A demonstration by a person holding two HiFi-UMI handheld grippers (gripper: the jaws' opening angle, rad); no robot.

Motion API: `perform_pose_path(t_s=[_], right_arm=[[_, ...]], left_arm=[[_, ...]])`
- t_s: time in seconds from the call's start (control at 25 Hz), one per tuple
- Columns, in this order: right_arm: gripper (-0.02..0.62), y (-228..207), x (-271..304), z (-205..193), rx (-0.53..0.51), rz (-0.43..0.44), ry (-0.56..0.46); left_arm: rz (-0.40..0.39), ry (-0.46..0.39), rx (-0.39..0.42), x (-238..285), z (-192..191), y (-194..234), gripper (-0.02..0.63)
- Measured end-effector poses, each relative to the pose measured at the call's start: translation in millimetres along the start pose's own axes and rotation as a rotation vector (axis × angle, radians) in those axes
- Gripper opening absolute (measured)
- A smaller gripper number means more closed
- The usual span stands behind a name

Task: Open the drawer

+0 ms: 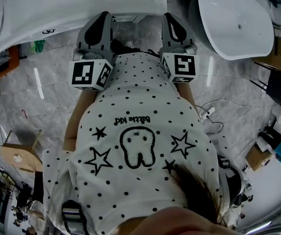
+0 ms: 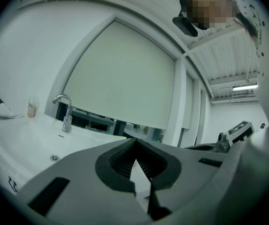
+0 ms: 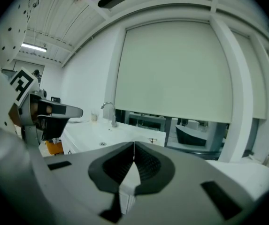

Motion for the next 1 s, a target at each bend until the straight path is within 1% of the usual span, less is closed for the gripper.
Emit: perform_pose_path(t_s=[0.44, 1.0], right_arm=[[0.014, 1.9, 3.1, 1.0, 0.007, 0.014, -0.003], [0.014, -2.7, -0.7, 1.1, 0.013, -0.010, -0.006]], left_arm=[[0.024, 0.000, -0.005, -3.2, 2.2, 2.4, 0.005], [-0.017, 0.005, -0.007, 2.5, -0.7, 0.3, 0.005]])
Point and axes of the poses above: the fingertips, and each gripper's own axes: x forward along the fingers, y to its left, z out of its top, the point moved 6 cm from there along -x, backward along the fingers, and after that the axes turned 13 degrees about -z, right-handed, at the moved point
